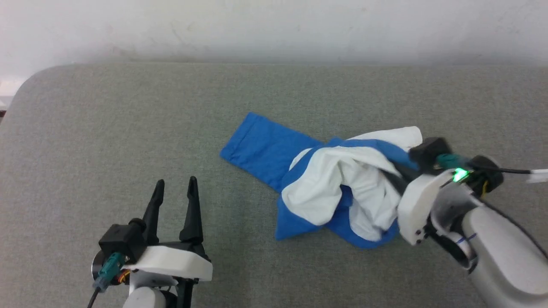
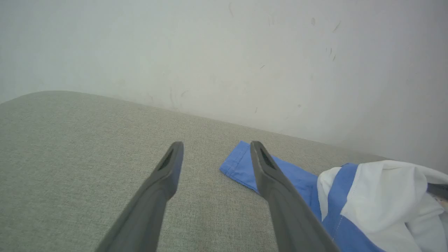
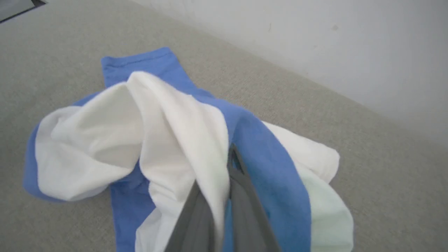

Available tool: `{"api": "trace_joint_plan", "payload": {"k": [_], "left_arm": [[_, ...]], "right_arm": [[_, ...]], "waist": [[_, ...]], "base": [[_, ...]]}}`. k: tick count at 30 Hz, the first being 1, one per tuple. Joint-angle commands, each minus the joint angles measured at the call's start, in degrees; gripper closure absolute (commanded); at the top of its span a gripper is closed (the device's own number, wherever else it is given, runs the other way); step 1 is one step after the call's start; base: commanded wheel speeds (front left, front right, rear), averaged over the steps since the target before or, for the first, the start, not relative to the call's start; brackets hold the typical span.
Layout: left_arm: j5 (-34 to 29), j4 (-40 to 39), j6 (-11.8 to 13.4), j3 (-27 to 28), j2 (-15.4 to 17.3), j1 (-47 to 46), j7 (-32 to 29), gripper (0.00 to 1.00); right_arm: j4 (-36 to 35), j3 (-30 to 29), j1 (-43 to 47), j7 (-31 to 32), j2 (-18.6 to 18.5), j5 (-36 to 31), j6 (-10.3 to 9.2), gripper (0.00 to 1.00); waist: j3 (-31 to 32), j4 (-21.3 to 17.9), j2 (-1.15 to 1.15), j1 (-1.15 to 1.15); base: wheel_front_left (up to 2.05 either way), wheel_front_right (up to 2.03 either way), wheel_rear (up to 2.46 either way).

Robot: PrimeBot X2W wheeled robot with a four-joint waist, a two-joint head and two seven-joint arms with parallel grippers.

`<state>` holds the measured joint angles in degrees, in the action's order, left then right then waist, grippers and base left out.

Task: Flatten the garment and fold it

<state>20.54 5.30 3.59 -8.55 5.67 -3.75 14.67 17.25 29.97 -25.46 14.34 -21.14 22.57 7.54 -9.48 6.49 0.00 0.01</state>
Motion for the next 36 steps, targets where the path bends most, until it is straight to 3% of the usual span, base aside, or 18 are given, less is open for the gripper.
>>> {"api": "trace_joint_plan", "payload": {"k": [1,7,13,15,16,21,28,36], "left_arm": [[-0.72,-0.07,0.05,0.42,-0.14,0.06,0.30,0.00],[-1.04,-0.73,-0.02,1.36,-0.35,2.13,0.31,0.00],[-1.29,-0.85,0.14,2.10,-0.32,3.07,0.32,0.00],[-1.41,-0.95,0.27,2.28,-0.22,3.23,0.32,0.00],[-1.48,-0.95,0.30,2.31,-0.14,3.27,0.32,0.00],[-1.63,-0.76,0.27,2.32,0.12,3.30,0.32,0.00],[-1.78,-0.57,0.51,2.18,-0.05,3.65,0.32,0.00],[-2.16,-0.40,0.00,0.98,-0.57,2.19,0.32,0.00]], "right_arm": [[-1.95,-2.79,0.99,-1.75,0.22,-0.41,-0.05,1.00],[-13.59,-20.35,16.54,-1.95,2.56,-5.00,-0.05,1.00],[-19.89,-34.08,34.90,2.91,11.21,-9.46,-0.05,0.98],[-20.72,-34.88,37.80,3.76,13.23,-10.22,-0.05,0.39],[-21.33,-34.98,38.66,3.84,14.13,-9.90,-0.05,0.00],[-26.89,-35.06,40.28,1.65,14.75,-8.84,-0.05,0.00],[-33.72,-32.44,36.69,2.69,11.02,-7.59,-0.05,0.00],[-18.84,-23.82,19.16,8.38,3.17,0.37,-0.05,0.00]], "waist": [[1.71,-1.66,0.00,-0.01],[3.34,-3.93,0.00,-0.01],[3.83,-5.67,0.00,-0.01],[3.77,-6.25,0.00,-0.01],[3.71,-6.48,0.00,-0.01],[3.84,-6.92,0.00,-0.01],[4.54,-6.93,0.00,-0.01],[2.68,-5.44,0.00,-0.01]], "base": [[0.00,0.00,0.00],[0.00,0.00,0.00],[0.00,0.00,0.00],[0.00,0.00,0.00],[0.00,0.00,0.00],[0.00,0.00,0.00],[0.00,0.00,0.00],[0.00,0.00,0.00]]}}
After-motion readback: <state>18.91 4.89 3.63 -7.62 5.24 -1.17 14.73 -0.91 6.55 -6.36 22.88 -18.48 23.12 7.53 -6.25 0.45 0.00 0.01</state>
